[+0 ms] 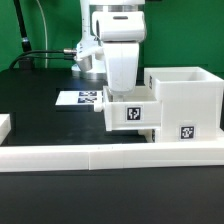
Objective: Assemble drawer
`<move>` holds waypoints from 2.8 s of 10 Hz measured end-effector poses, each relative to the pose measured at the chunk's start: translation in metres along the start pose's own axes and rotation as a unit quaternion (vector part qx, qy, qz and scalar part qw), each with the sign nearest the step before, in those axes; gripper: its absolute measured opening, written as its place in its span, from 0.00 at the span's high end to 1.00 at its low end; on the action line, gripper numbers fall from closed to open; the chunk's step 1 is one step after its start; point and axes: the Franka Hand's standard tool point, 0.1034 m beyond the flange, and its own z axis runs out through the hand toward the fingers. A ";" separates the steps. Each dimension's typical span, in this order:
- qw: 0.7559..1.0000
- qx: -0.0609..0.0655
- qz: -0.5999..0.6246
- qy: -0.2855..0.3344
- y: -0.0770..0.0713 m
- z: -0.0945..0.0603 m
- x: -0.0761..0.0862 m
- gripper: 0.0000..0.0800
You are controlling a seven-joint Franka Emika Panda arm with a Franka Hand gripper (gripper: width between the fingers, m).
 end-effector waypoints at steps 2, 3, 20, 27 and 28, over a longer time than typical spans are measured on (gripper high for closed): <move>1.000 0.000 -0.004 0.000 0.000 0.000 0.001 0.95; 1.000 -0.002 -0.010 -0.001 0.000 0.000 0.001 0.95; 1.000 0.001 -0.010 -0.009 0.000 0.000 0.000 0.94; 1.000 -0.001 0.006 -0.008 0.001 0.001 0.001 0.94; 1.000 -0.001 0.006 -0.008 0.001 0.001 0.002 0.94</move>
Offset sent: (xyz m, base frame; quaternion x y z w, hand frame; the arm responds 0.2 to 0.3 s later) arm -0.0027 0.0138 -0.0029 0.0203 -0.0132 -0.0853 0.9961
